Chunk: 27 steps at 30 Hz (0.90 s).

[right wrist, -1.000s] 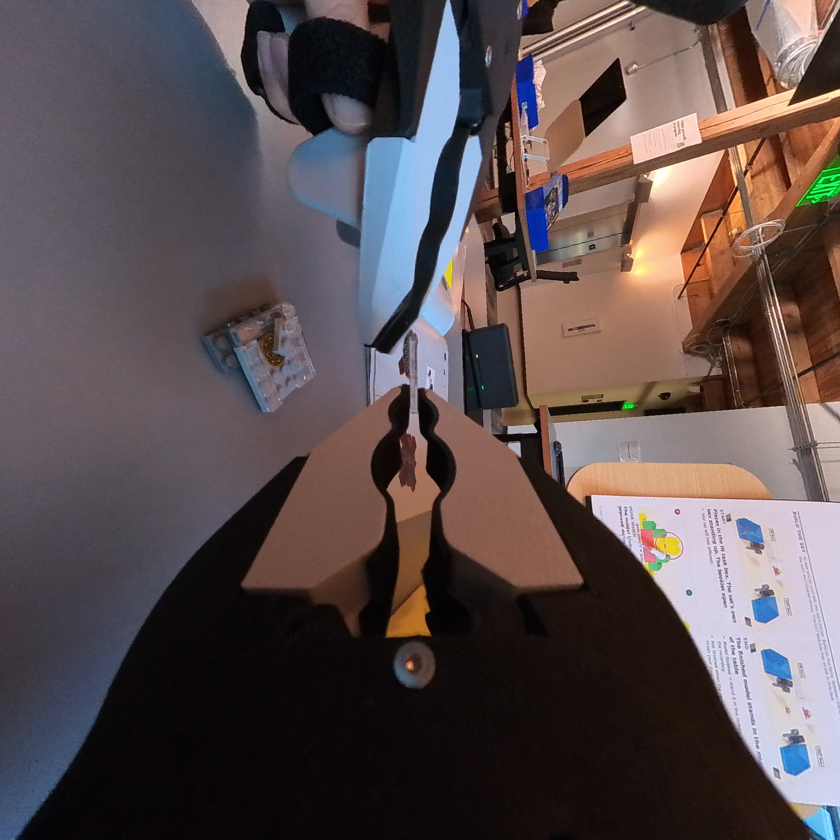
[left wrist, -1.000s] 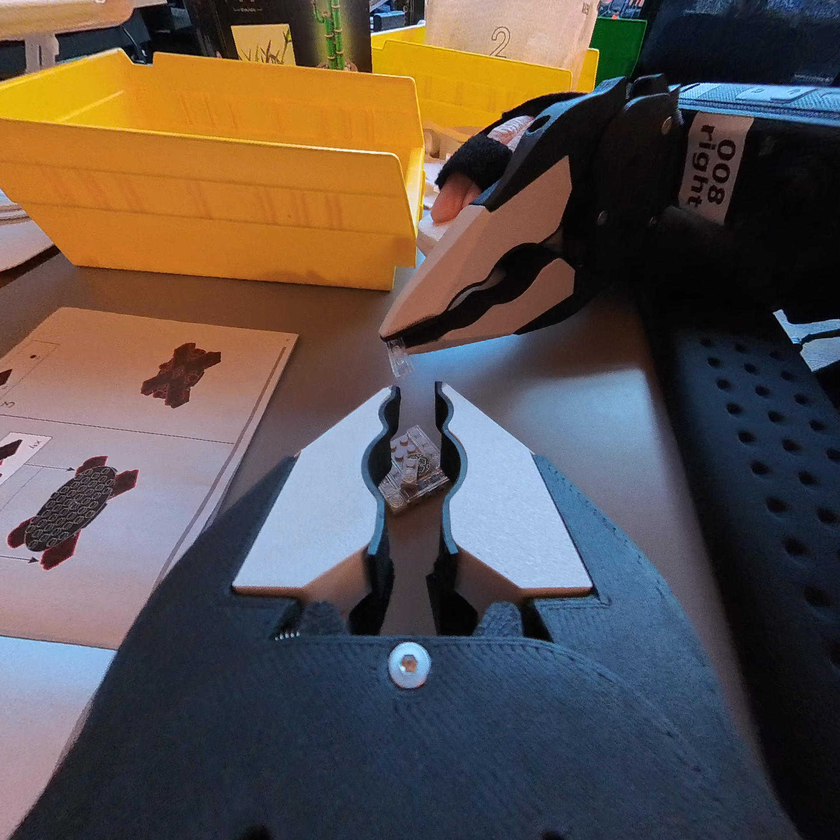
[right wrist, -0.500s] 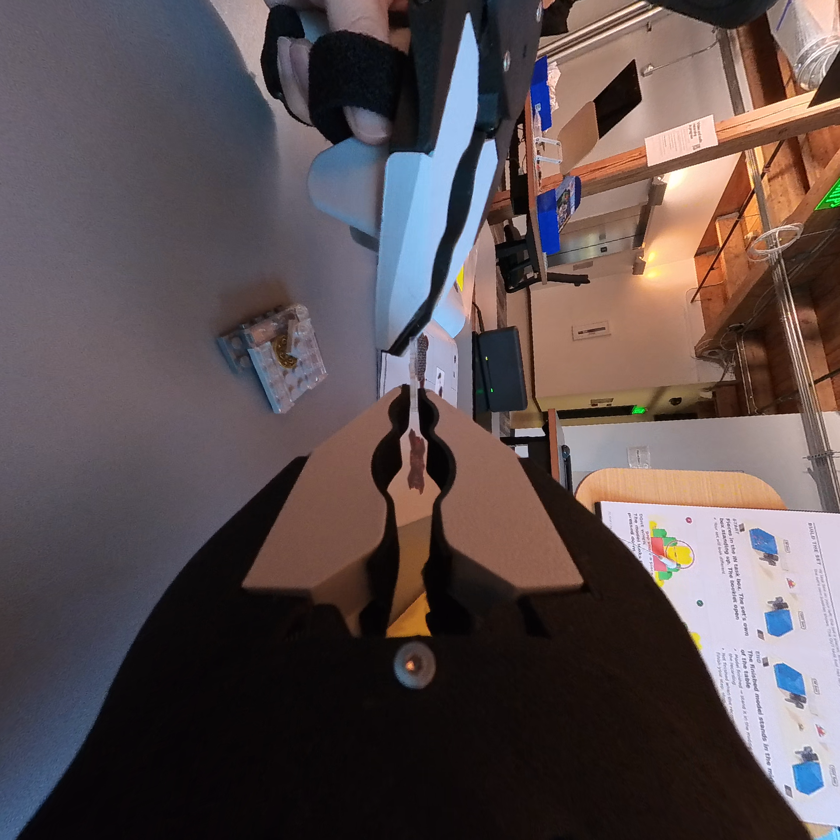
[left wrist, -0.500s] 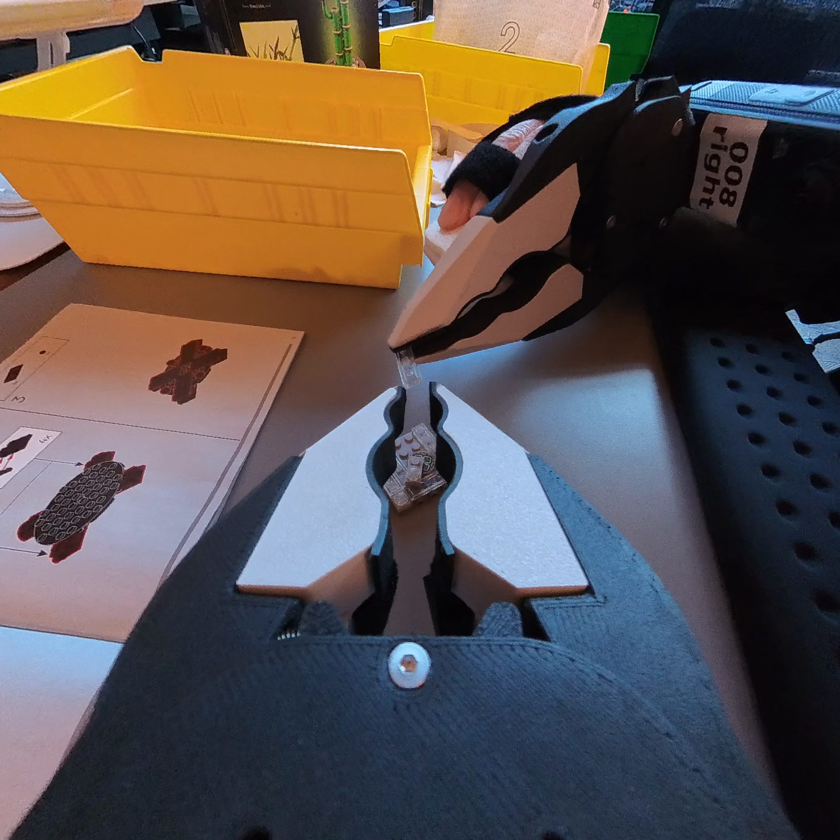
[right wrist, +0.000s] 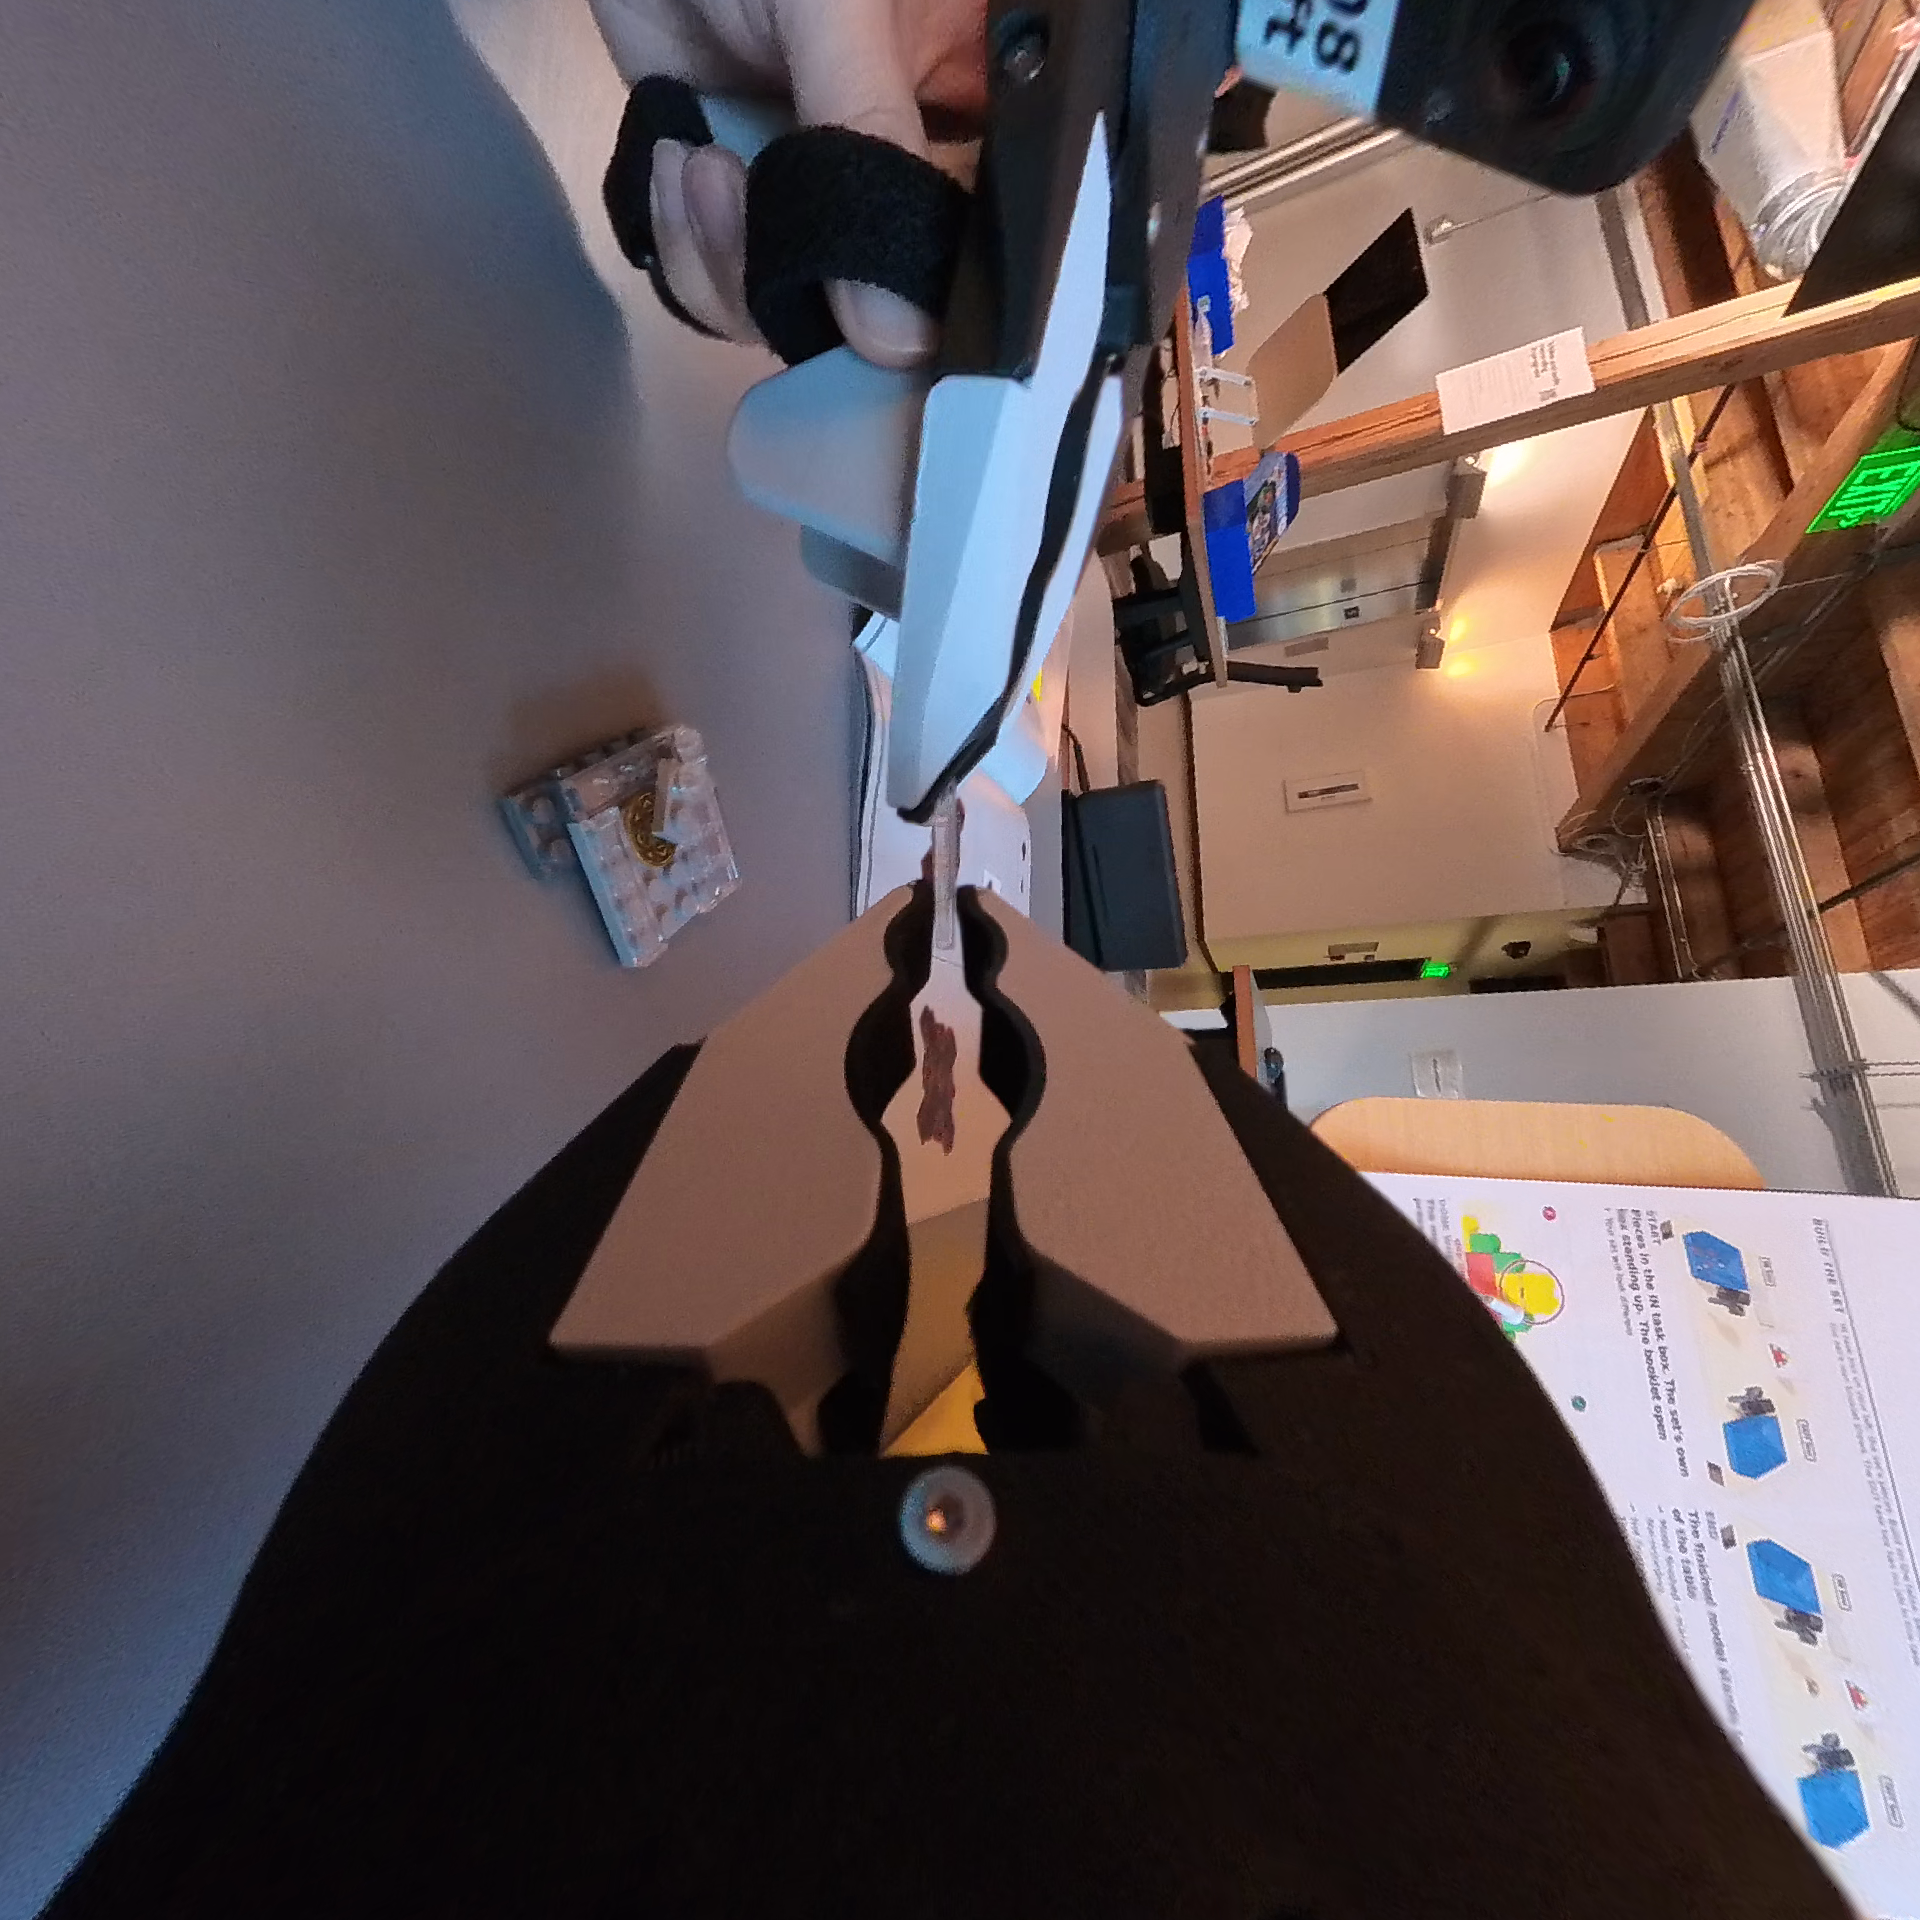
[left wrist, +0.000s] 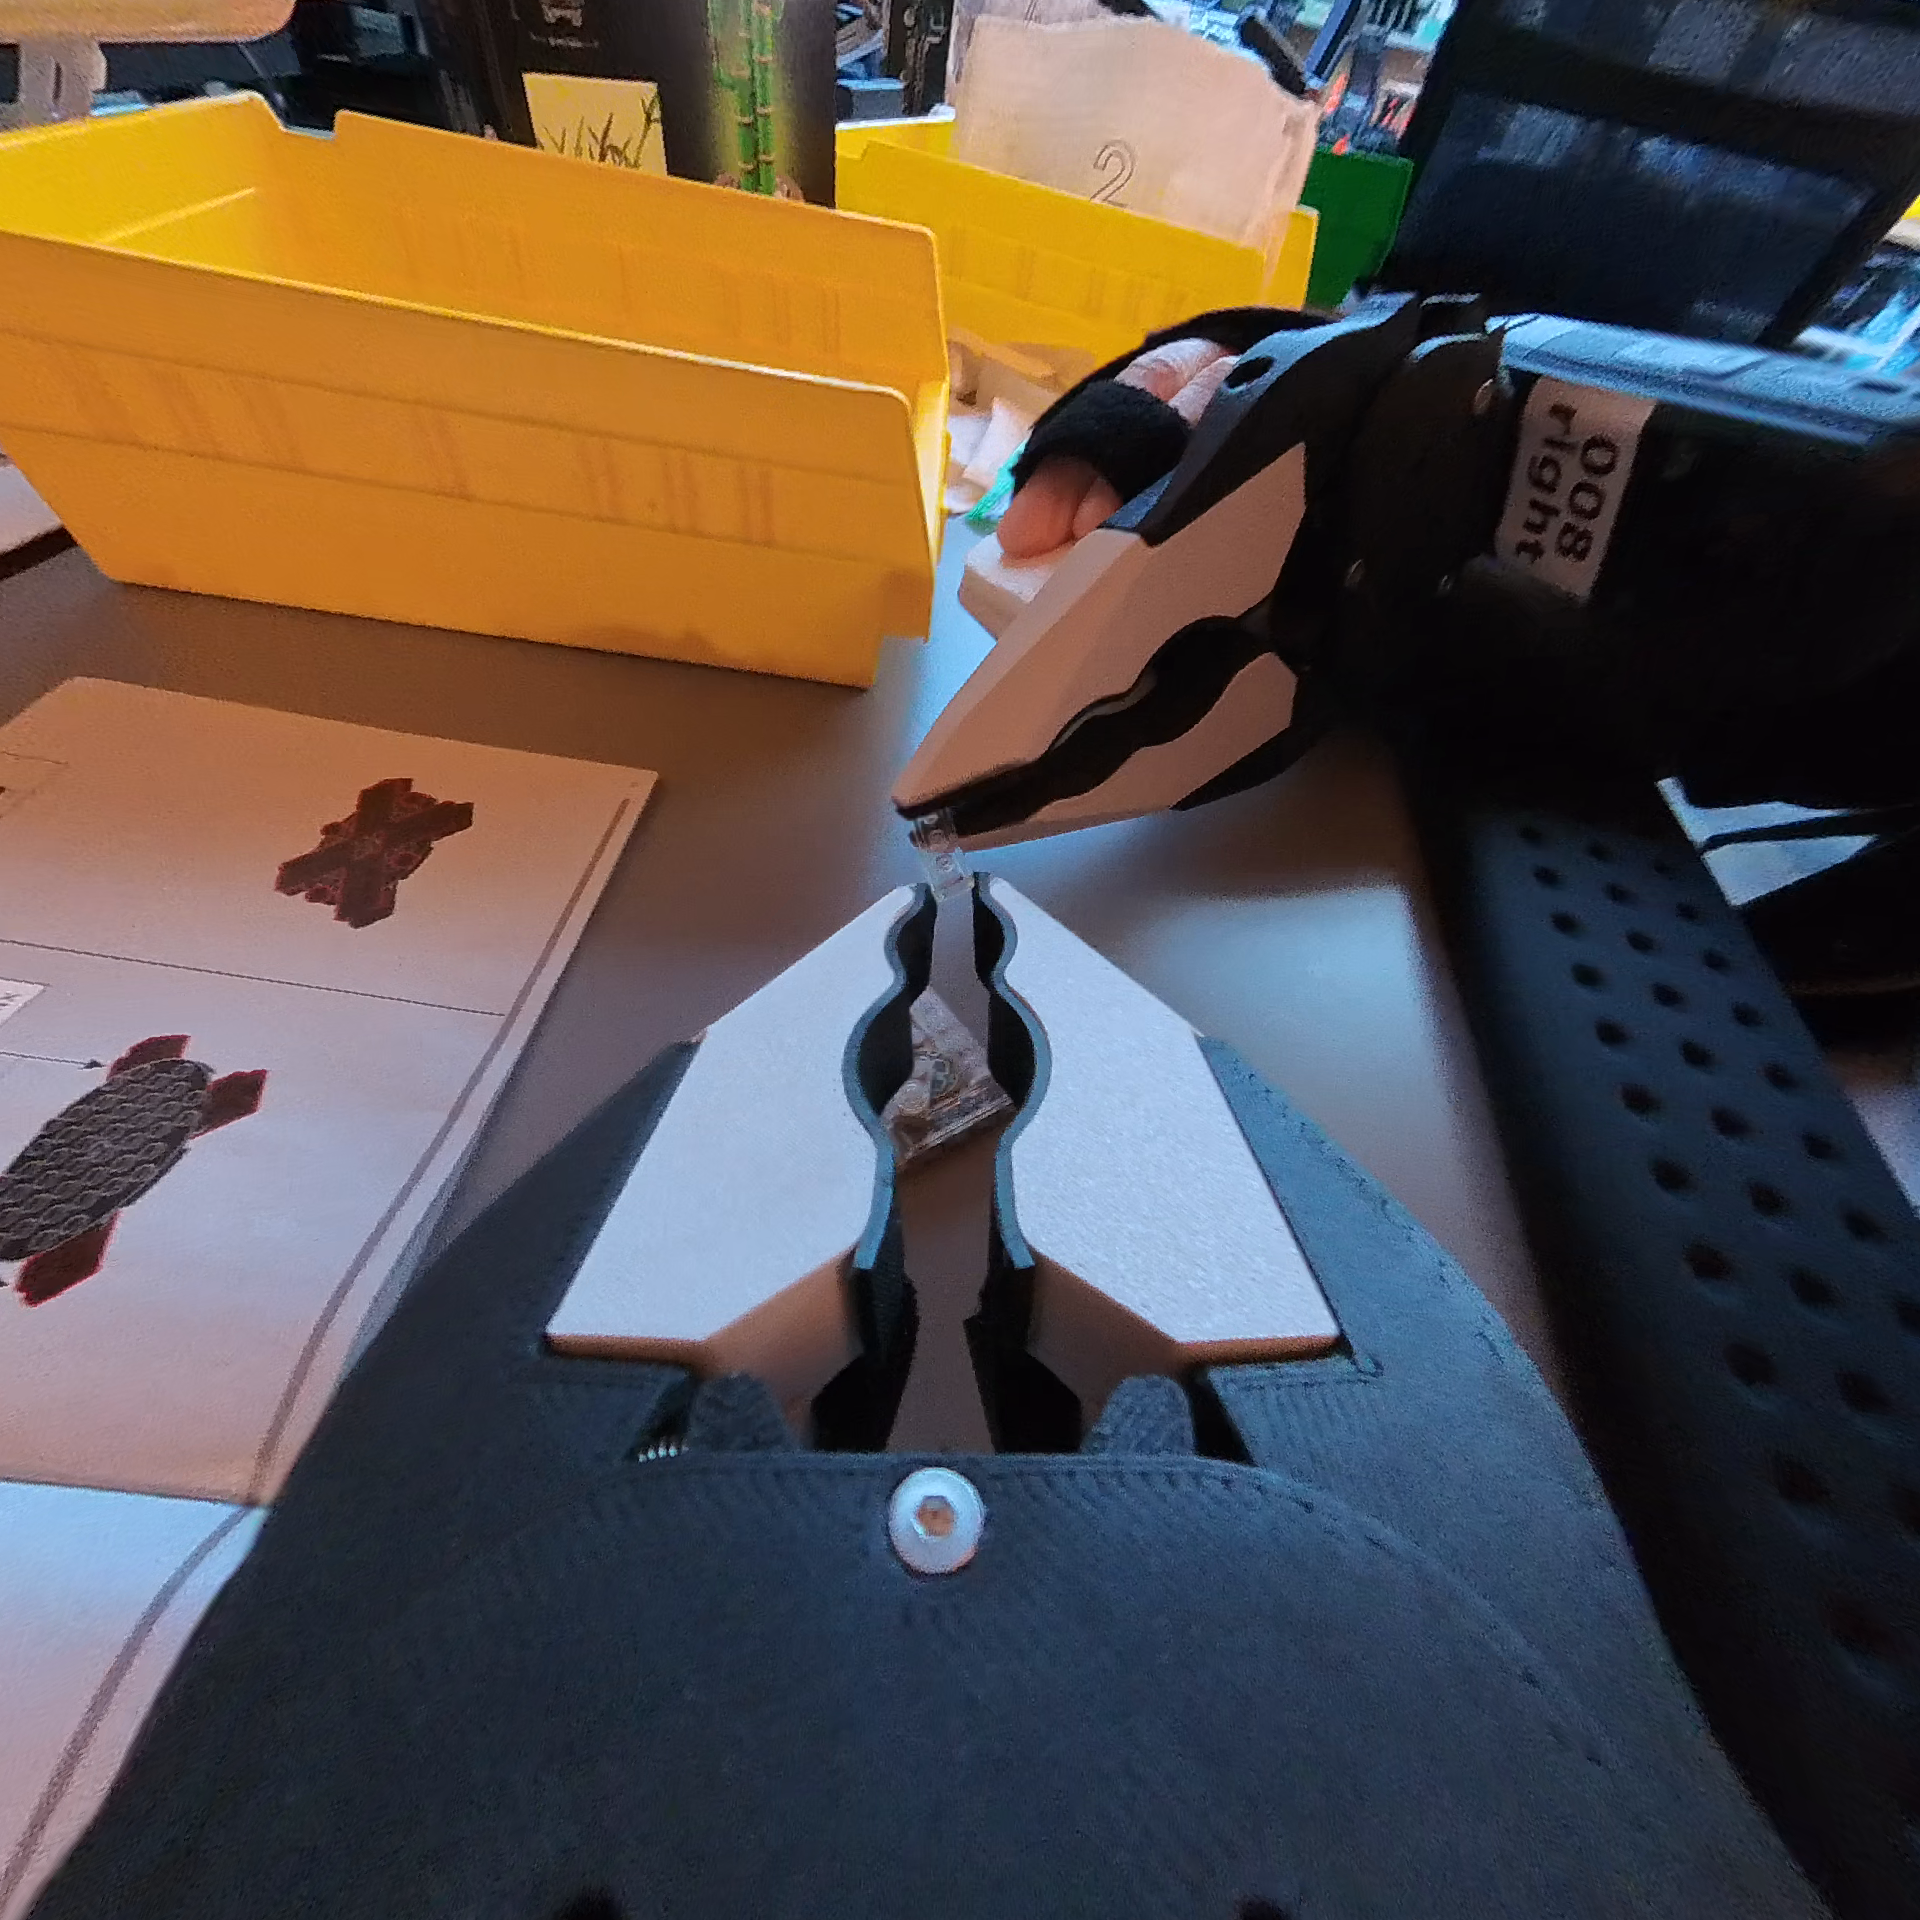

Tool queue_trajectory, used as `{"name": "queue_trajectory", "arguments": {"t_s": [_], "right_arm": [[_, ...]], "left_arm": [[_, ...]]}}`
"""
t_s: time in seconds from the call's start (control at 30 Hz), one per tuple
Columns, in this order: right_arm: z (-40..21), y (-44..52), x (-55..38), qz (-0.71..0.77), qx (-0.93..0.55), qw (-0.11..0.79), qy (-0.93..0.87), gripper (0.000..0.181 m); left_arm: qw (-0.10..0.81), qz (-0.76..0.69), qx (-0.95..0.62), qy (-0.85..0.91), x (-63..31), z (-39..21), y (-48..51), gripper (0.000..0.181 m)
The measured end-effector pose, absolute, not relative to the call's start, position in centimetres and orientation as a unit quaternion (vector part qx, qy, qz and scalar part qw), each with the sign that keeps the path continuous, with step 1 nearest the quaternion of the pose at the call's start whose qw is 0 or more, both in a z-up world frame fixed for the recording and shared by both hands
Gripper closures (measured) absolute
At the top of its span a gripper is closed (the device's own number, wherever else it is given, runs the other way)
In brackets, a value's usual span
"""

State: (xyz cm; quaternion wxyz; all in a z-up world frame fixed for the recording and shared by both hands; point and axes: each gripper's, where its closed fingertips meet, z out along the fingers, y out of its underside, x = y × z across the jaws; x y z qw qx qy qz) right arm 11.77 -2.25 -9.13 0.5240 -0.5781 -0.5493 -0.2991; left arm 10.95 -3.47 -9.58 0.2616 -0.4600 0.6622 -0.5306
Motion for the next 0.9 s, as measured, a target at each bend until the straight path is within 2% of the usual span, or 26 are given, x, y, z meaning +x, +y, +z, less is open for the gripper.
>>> {"name": "queue_trajectory", "arguments": {"t_s": [0.1,0.2,0.4,0.47,0.5,0.53,0.57,0.6,0.7,0.77,0.83,0.9], "right_arm": [[-8.3,-2.2,12.0,-0.294,-0.580,0.542,-0.533,0.167],[-7.9,-2.4,12.5,-0.269,-0.593,0.556,-0.516,0.165],[-8.1,-2.6,12.5,-0.236,-0.608,0.561,-0.510,0.167],[-8.4,-2.8,12.1,-0.229,-0.608,0.555,-0.520,0.179],[-8.5,-2.8,12.1,-0.226,-0.612,0.552,-0.518,0.179],[-8.2,-2.7,12.4,-0.226,-0.618,0.553,-0.511,0.179],[-7.4,-2.5,13.3,-0.243,-0.621,0.560,-0.491,0.180],[-5.6,-2.2,14.9,-0.282,-0.618,0.575,-0.456,0.179],[3.0,-4.4,22.4,-0.433,-0.564,0.649,-0.271,0.180],[5.6,-6.7,27.4,-0.442,-0.574,0.670,-0.163,0.179],[3.1,-6.5,31.9,-0.386,-0.668,0.630,-0.091,0.179],[-2.3,-5.8,35.2,-0.329,-0.773,0.541,-0.047,0.180]], "left_arm": [[0.245,-0.557,-0.460,0.647,10.8,-9.0,-3.5,0.176],[0.242,-0.565,-0.462,0.639,10.7,-8.8,-3.3,0.176],[0.234,-0.573,-0.460,0.637,10.7,-8.7,-3.4,0.176],[0.228,-0.574,-0.456,0.641,10.6,-8.8,-3.7,0.175],[0.228,-0.575,-0.454,0.641,10.6,-8.8,-3.7,0.174],[0.227,-0.574,-0.455,0.643,10.6,-8.9,-3.7,0.160],[0.226,-0.567,-0.459,0.646,10.6,-9.2,-3.5,0.148],[0.227,-0.557,-0.462,0.652,10.6,-9.5,-3.2,0.146],[0.242,-0.523,-0.466,0.671,10.4,-10.4,-2.3,0.147],[0.245,-0.497,-0.469,0.688,10.2,-11.3,-1.7,0.148],[0.242,-0.473,-0.471,0.704,10.0,-12.3,-1.4,0.148],[0.235,-0.455,-0.473,0.717,9.8,-13.1,-1.3,0.148]]}}
